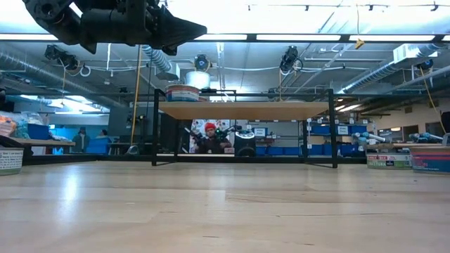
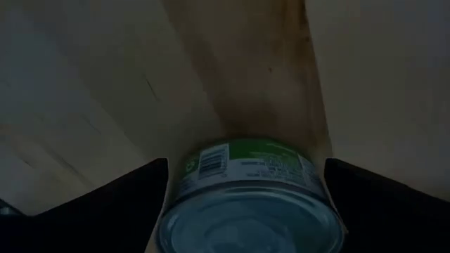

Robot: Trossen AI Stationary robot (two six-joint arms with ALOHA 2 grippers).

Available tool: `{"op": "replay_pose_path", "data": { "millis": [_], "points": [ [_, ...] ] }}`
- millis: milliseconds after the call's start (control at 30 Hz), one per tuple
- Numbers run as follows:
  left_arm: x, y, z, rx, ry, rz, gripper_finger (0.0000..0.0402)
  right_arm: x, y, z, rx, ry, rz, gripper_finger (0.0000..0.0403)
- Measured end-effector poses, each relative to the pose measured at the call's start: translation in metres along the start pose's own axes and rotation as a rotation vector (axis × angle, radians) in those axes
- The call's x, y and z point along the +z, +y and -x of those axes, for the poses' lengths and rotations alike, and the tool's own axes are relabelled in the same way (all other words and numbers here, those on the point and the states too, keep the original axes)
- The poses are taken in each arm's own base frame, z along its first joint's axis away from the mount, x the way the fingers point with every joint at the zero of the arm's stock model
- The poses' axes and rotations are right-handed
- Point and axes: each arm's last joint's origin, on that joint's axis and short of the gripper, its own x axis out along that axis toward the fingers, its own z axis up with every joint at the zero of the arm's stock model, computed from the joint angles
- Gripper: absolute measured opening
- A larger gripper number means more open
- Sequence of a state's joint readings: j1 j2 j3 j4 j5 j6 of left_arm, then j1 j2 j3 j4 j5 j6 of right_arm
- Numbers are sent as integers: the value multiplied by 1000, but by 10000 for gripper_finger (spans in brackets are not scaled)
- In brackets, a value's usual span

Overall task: Stack canned seafood by type on shelf
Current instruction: Put the bottom right green tuna can on the shelf aligned with the other green tuna can

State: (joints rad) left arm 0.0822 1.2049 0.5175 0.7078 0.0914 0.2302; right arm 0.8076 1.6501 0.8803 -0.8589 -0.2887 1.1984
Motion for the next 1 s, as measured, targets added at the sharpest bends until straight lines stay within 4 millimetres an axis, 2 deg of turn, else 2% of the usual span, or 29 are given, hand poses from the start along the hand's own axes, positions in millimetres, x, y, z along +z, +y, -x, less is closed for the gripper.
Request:
{"op": "replay_pose_path", "data": {
  "millis": [300, 467, 1000],
  "points": [
    [0, 0, 0, 0, 0, 0, 5, -1, -7, 24, 55, -18, 4, 394],
    [0, 0, 0, 0, 1, 0, 5, -5, -5, 38, 41, 23, -57, 394],
    [-4, -4, 0, -24, 42, 4, 5, -30, 4, 23, 44, 26, -124, 394]
  ]
}}
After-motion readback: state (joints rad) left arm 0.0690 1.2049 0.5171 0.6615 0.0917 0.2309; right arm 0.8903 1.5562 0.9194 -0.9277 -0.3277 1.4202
